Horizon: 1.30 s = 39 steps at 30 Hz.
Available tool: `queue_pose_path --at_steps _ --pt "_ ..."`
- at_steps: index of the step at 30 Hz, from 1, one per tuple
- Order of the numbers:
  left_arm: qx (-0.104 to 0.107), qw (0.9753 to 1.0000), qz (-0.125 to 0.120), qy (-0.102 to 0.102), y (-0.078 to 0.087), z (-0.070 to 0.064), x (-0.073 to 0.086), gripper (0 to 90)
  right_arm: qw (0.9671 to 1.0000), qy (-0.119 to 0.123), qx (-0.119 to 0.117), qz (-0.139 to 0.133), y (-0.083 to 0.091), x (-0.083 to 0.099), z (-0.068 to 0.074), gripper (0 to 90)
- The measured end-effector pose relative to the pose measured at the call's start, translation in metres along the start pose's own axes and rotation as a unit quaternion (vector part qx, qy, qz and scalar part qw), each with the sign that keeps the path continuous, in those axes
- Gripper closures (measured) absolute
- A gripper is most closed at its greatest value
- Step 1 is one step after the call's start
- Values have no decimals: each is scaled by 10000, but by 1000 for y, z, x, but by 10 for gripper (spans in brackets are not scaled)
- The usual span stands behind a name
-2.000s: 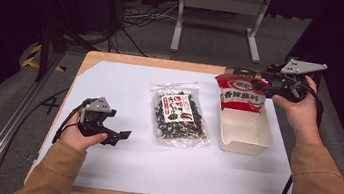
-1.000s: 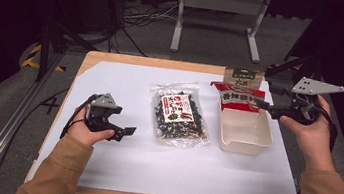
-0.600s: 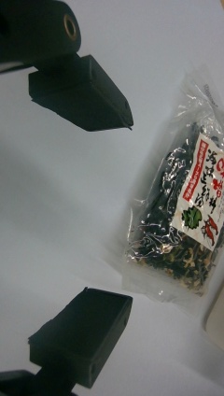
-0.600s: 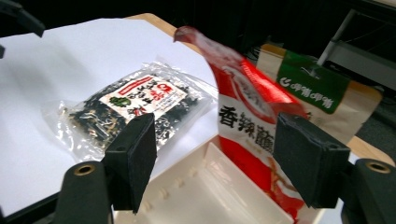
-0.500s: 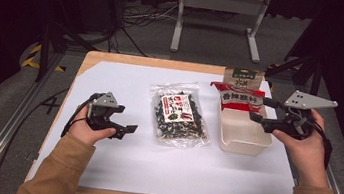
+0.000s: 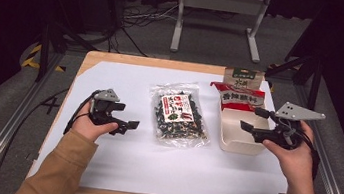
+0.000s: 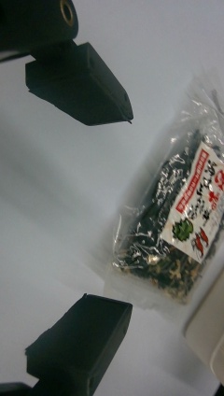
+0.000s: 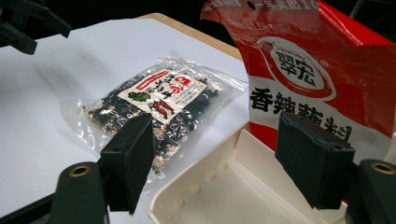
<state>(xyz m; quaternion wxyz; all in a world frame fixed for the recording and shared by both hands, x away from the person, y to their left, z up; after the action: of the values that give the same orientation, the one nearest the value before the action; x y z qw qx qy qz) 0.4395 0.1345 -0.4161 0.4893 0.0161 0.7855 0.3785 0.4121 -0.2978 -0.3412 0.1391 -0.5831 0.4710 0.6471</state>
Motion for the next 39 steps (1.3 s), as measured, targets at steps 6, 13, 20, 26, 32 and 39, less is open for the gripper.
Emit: queue_pose_path --at_steps 6,13,20,26,32,39 --pt "-18 9996 -131 253 -8 7 -7 70 10000 -57 -53 55 -2 5 0 286" --pt "95 9996 15 269 -21 10 -12 95 9999 -28 81 139 -1 10 -3 283" --pt "239 9991 81 338 -35 6 -19 118 10000 -24 16 78 -3 10 2 283" --pt "292 9989 13 367 -46 8 -29 120 9999 -86 -60 -64 -3 10 6 315" --pt "264 9989 -11 395 -62 13 -34 124 9997 -177 -148 -88 -1 13 11 316" --pt "280 9983 30 507 -78 15 -38 123 9996 -211 -180 -91 0 14 15 317"
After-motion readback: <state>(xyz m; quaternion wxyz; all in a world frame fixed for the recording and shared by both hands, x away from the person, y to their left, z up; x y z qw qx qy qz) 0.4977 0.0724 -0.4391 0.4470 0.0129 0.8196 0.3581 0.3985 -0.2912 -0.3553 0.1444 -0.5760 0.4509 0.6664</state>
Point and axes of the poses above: each handheld gripper's, and its own axes: y roughly backward along the jaws, x roughly out of its underside, z roughly to its left, the point moved 5 cm from there along -y, roughly forward along the jaws, and after that the axes turned 6 degrees about x, right-handed, at the moved point
